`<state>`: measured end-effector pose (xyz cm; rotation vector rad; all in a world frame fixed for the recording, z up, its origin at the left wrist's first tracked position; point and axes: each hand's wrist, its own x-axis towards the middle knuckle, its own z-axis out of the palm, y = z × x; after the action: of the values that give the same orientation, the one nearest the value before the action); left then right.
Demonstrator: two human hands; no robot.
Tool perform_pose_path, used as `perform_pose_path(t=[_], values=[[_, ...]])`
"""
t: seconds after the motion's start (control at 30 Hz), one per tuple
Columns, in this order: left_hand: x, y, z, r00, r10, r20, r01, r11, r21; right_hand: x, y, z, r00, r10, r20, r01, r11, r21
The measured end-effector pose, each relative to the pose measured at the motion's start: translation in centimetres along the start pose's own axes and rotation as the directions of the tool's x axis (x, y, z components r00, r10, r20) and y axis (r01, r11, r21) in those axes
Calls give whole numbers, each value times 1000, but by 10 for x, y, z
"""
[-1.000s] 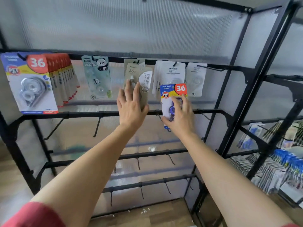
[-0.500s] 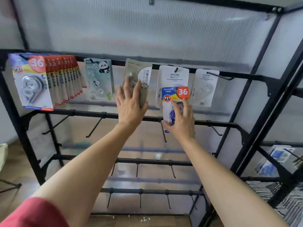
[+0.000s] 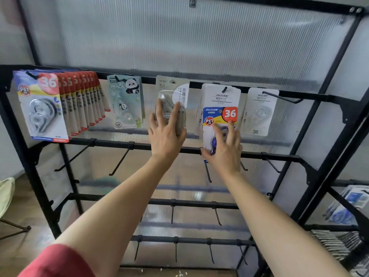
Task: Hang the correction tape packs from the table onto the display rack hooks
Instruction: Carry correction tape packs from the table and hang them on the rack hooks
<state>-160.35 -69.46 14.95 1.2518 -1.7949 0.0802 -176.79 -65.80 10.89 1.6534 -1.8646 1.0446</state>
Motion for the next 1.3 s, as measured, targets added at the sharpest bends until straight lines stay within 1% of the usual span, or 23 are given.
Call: perform_pose_path(t=[0.07,0.2,0.4,0.57,0.7,0.93,1.1,1.2,1.3], values=[[-2,-1,4,1000,12,-9,-12,1000,-15,0,0,3,1000,2,-12,-2,1000,-2],[0,-5,11,1000,-20,14,20,999,-38,1,-1,8,999,8,-41,-9,1000,-7],[23,-16,20,989,-32,143,28,999,32,0,-3,8,999,19,-30,-20,999,-38],[41,-13,37,976,-81,203,82,997,4,2,-6,6,999,45,-1,-45,994,-98],[53,-14,46,968,-113,225,104,993,49,2,-9,7,999,53,1,-53,994,-96],[62,-11,50,967,-135,214,114,988,106,2,-6,5,999,48,2,-47,989,-140],[58,-11,43,962,-103,253,76,990,117,1,-8,3,998,54,23,-50,991,-127],[45,-16,32,975,-31,218,-5,987,163,1,-9,-3,995,59,83,-49,991,-122],[28,-23,18,983,-4,181,-26,986,165,-2,-13,-7,993,74,92,-67,995,-74]])
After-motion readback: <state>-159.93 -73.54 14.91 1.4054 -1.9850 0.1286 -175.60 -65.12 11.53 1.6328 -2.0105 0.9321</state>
